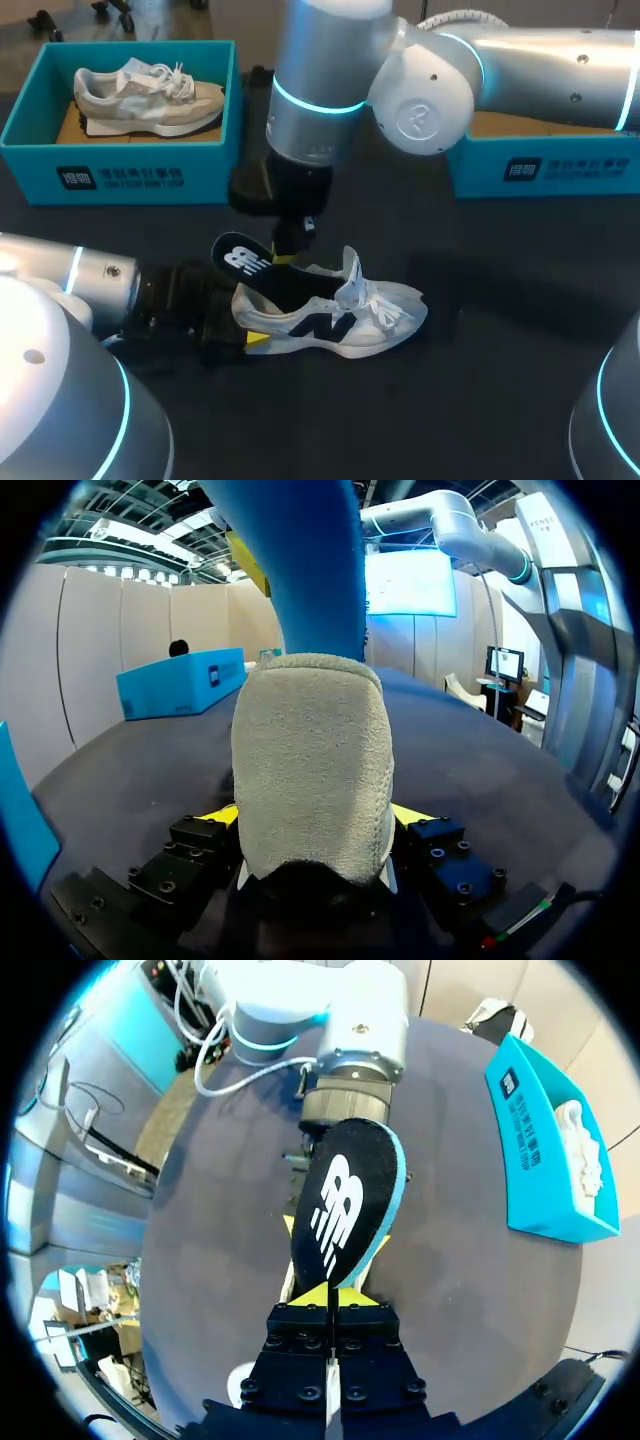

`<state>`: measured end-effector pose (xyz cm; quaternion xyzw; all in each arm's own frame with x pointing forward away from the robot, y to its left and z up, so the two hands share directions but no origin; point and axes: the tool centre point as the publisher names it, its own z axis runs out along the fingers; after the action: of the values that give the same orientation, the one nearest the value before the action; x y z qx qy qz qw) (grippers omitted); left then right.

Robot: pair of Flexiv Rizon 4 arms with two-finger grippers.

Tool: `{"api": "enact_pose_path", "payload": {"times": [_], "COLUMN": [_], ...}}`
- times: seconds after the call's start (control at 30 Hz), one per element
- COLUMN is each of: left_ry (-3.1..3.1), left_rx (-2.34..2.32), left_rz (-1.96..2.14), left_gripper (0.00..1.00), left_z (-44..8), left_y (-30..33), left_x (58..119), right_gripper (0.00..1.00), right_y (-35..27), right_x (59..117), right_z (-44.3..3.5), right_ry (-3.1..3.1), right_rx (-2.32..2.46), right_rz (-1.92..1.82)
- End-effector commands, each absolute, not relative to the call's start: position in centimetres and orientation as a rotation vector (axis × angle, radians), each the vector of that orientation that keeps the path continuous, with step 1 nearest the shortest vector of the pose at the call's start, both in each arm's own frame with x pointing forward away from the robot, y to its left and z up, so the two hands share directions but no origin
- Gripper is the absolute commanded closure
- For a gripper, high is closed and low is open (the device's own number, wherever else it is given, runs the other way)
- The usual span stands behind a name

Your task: Take the shoe out of the shoebox, open the shoe tongue, remove and reinsert the insole, then place the shoe into the shoebox

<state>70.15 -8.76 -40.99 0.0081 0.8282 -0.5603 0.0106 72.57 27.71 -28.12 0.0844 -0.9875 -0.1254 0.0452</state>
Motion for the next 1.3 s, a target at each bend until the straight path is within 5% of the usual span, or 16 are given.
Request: {"api": "enact_pose_path", "payload": {"times": [0.03,0.07,0.1,0.17,1.3], "left_ry": [2.587,2.587,2.587,2.587,2.587], "left_rx": [0.026,0.026,0.026,0.026,0.026], "left_rz": [-1.746,-1.746,-1.746,-1.746,-1.746], "left_gripper": [1.00,1.00,1.00,1.00,1.00], "left_z": [-41.1,-41.1,-41.1,-41.1,-41.1], "left_y": [-8.8,-8.8,-8.8,-8.8,-8.8], "left_x": [70.2,70.2,70.2,70.2,70.2], "right_gripper": [0.57,0.50,0.22,0.00,0.00], "right_y": [27.5,27.4,27.3,27.2,27.8], "right_x": [72.4,72.3,72.3,72.3,72.1], "right_z": [-28.3,-28.2,-28.1,-28.0,-28.1], "right_ry": [-2.989,-2.972,-2.961,-2.930,-2.724], "right_rx": [0.225,0.211,0.200,0.182,-0.326], "right_rz": [-0.458,-0.478,-0.490,-0.520,-0.869]}}
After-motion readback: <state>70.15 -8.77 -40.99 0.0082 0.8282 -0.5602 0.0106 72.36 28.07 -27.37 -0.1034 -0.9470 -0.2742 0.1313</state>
